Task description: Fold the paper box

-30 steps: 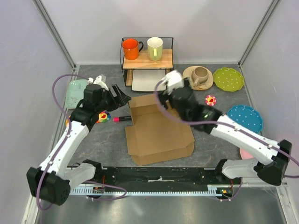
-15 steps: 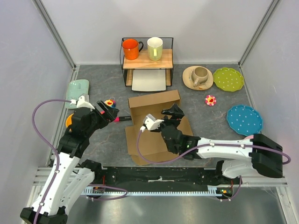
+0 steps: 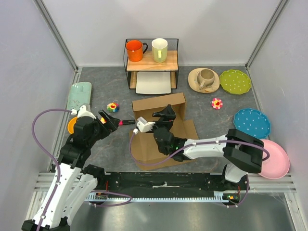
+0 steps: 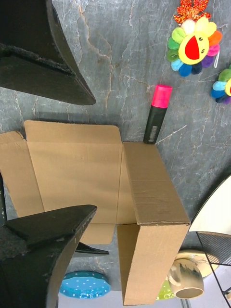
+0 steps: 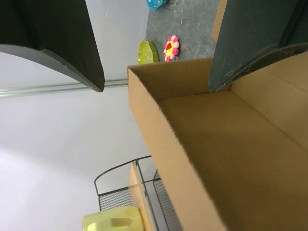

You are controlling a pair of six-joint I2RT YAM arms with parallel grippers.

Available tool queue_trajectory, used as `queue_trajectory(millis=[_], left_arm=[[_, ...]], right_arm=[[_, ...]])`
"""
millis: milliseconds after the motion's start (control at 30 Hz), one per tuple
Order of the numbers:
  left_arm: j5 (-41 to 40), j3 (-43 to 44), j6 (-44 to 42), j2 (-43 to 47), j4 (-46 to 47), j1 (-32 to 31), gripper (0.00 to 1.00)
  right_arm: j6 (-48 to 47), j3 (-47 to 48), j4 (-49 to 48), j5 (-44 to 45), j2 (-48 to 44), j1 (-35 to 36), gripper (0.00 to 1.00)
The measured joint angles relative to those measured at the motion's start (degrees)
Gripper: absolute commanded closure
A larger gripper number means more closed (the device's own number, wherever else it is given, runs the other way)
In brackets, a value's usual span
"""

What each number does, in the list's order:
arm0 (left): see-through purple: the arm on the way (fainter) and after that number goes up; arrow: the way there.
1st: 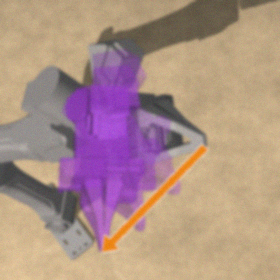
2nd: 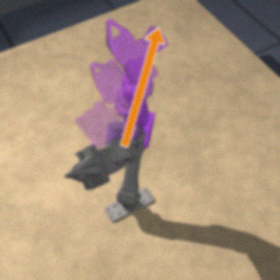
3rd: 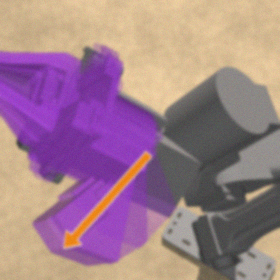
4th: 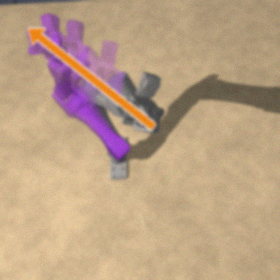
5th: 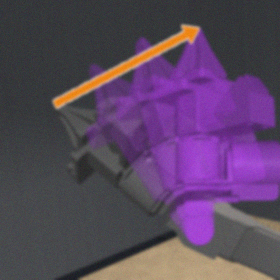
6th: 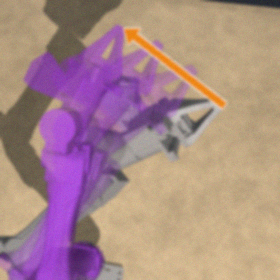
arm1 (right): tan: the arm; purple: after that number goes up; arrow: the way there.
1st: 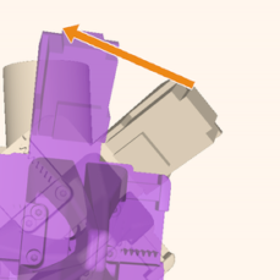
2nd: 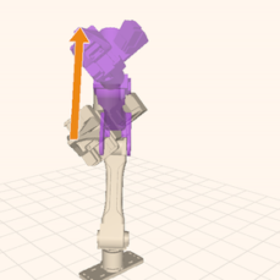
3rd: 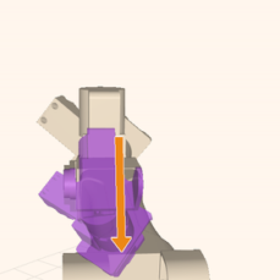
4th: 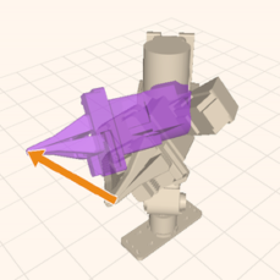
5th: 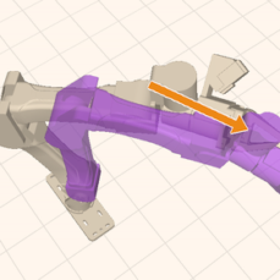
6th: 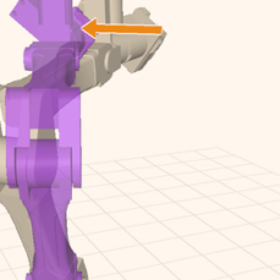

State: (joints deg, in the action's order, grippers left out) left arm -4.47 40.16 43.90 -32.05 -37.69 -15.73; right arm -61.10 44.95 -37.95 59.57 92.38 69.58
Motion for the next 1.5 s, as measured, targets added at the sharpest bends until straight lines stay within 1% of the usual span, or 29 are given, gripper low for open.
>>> queue_trajectory(millis=[100,200,233,300,333,433,500,533,600,633,700,800,900,967,1033,1100,1167,1233,1300,1400,1500], left_arm=[[0.0,0.0,0.0,0.6,-0.3,0.0,0.1],[-0.1,0.0,0.0,1.2,-1.1,0.0,0.1],[-0.1,0.0,0.0,1.2,-1.4,0.0,0.1],[-0.3,0.0,-0.1,1.4,-2.1,0.0,0.1],[-0.6,0.1,-0.1,1.4,-2.6,0.0,0.1],[-1.4,0.3,-0.3,1.7,-3.5,0.0,0.1],[-1.5,0.5,-0.3,1.7,-3.8,0.0,0.1],[-1.5,0.5,-0.3,1.7,-3.9,-0.1,0.1],[-1.5,0.6,-0.3,1.7,-4.0,-0.1,0.1],[-1.6,0.6,-0.3,1.7,-4.1,-0.1,0.1],[-1.6,0.8,-0.3,1.7,-4.2,-0.1,0.1],[-2.1,1.8,-0.3,1.4,-4.4,-0.1,0.1],[-2.8,4.4,-0.3,0.3,-4.8,-0.1,0.1],[-3.0,6.7,-0.3,-0.5,-5.0,-0.1,0.1],[-3.3,9.4,-0.3,-1.3,-5.0,-0.1,0.1],[-3.8,12.4,-0.3,-2.0,-5.0,-0.1,0.1],[-4.3,15.3,-0.4,-2.6,-4.9,-0.1,0.1],[-4.5,18.4,-0.5,-3.5,-4.5,-0.1,0.09],[-4.5,20.5,-0.5,-4.2,-3.5,-0.1,0.09],[-4.4,21.4,-0.5,-4.9,-2.1,-0.1,0.09],[-3.9,21.1,-0.5,-6.1,-1.1,-0.1,0.09]], right_arm=[[-1.8,2.4,-2.9,0.9,2.8,-1.6,0.09],[-3.2,4.4,-4.9,1.4,5.3,-3.0,0.15],[-3.4,5.1,-4.9,1.7,6.1,-3.5,0.25],[-3.6,6.7,-4.6,1.9,7.5,-4.4,0.4],[-3.6,7.3,-4.5,2.0,8.0,-4.9,0.54],[-3.4,8.4,-4.3,2.1,8.9,-5.6,0.65],[-3.4,8.8,-4.3,2.1,9.4,-6.1,0.69],[-3.3,8.9,-4.3,2.1,9.7,-6.2,0.76],[-3.3,9.1,-3.9,2.2,10.0,-6.2,0.83],[-3.2,9.2,-3.8,2.3,10.1,-6.2,0.91],[-3.4,9.4,-3.5,2.5,10.1,-6.3,1.0],[-3.5,10.0,-2.8,3.7,9.8,-6.4,1.0],[-2.6,11.2,0.7,4.9,8.0,-6.5,1.0],[0.9,13.6,7.3,5.8,5.6,-6.7,1.0],[7.9,18.8,17.8,6.4,2.4,-7.4,1.0],[17.6,27.1,31.3,5.6,0.3,-9.5,1.0],[28.9,36.8,44.5,2.5,-0.6,-13.5,1.0],[41.0,44.5,56.1,-3.7,-2.8,-19.9,1.0],[51.2,47.7,65.3,-10.2,-6.4,-26.8,1.0],[63.0,50.0,76.8,-18.7,-10.5,-34.8,1.0],[72.2,49.5,84.2,-29.5,-12.9,-38.5,1.0]])
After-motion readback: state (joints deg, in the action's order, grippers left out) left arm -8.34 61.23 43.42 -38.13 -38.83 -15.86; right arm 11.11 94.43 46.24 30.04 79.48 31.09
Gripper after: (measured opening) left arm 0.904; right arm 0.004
